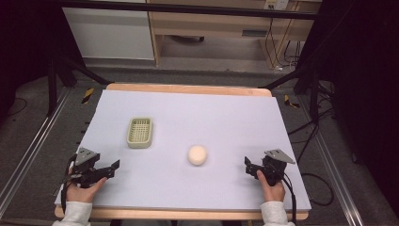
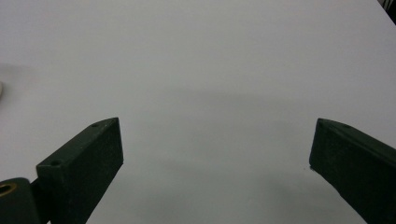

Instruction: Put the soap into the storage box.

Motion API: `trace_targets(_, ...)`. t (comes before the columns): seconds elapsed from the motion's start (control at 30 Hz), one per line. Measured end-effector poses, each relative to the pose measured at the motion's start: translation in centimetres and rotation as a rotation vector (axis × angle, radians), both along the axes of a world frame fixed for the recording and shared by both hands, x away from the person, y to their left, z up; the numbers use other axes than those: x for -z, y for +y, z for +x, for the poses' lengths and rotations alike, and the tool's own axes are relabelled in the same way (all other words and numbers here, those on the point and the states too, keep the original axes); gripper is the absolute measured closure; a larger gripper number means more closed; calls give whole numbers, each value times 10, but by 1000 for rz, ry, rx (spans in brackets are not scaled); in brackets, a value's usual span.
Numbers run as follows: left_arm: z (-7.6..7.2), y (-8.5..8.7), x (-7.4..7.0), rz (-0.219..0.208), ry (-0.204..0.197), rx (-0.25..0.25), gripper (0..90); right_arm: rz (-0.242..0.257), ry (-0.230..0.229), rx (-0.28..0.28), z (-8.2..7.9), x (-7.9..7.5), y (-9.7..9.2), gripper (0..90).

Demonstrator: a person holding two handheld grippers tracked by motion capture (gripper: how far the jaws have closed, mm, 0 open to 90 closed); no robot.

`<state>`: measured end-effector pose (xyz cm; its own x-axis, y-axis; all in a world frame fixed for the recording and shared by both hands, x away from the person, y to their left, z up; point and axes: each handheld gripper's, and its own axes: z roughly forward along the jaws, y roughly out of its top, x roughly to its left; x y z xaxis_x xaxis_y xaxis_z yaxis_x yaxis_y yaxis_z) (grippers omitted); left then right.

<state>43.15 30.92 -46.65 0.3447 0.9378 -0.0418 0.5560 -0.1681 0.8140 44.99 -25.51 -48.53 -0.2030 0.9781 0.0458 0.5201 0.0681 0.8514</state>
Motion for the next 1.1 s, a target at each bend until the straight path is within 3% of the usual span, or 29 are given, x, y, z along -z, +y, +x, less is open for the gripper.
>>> trace_targets(0.4,-2,-14,-2,16,-11,41,188,-8,-39,-14,-4,0,1,32)
trace_targets(1.1,-3,-38,-7,34,-18,112,211,-15,-16,-31,-2,0,2,35)
